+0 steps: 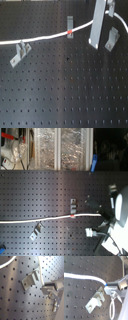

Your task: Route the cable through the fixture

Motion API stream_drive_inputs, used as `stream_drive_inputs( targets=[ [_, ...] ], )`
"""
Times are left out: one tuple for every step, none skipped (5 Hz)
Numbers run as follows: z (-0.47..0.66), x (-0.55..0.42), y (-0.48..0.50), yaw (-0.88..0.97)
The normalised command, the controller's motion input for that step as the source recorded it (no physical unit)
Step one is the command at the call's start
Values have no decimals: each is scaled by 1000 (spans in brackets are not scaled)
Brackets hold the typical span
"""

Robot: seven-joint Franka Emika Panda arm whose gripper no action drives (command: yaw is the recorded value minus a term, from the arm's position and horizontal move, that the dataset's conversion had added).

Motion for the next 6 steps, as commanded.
stream_drive_inputs(
  targets=[
    [273, 9, 309, -705],
    [372, 120, 315, -637],
    [308, 53, 144, -154],
    [286, -10, 10, -51],
    [206, -20, 12, 0],
    [346, 2, 8, 0]
  ],
)
